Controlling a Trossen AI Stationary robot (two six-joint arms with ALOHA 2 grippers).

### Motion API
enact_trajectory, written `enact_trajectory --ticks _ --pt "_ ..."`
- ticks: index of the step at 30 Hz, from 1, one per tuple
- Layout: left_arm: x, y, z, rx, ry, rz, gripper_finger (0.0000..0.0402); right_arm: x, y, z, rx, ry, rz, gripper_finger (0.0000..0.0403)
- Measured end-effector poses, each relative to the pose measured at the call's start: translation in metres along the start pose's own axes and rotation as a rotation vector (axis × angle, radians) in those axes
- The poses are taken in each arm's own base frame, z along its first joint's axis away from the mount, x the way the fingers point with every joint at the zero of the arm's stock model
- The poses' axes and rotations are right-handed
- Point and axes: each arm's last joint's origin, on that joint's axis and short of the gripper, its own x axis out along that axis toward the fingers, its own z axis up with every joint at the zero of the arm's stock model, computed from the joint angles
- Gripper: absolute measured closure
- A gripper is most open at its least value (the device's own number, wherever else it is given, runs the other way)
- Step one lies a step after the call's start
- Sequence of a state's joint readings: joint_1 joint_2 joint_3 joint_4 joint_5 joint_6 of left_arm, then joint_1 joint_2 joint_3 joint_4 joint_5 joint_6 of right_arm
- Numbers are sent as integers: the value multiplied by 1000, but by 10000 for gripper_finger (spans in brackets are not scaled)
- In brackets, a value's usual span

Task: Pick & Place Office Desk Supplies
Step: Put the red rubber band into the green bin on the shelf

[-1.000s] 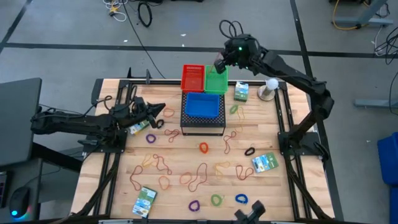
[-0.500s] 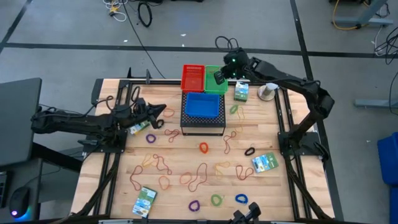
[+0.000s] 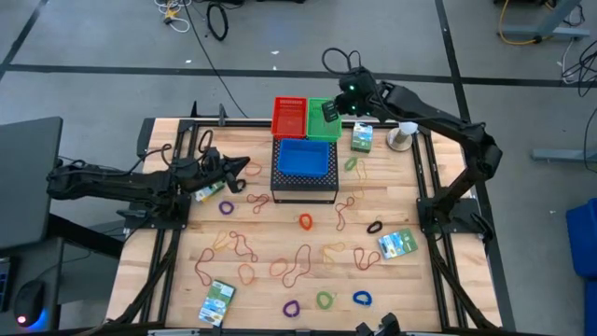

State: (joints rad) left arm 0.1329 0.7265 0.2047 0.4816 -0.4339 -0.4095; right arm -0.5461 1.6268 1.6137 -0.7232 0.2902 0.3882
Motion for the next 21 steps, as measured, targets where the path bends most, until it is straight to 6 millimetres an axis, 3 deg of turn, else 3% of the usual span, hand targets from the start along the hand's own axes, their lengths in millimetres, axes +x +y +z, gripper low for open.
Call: enact_trajectory --ticks 7,15,21 --pt "0 0 0 6 -4 9 393 4 1 0 82 -1 2 397" --pt "0 1 0 14 -7 19 394 24 5 -6 154 38 -21 396" --pt "0 1 0 9 -14 35 394 30 7 -9 185 60 -16 371"
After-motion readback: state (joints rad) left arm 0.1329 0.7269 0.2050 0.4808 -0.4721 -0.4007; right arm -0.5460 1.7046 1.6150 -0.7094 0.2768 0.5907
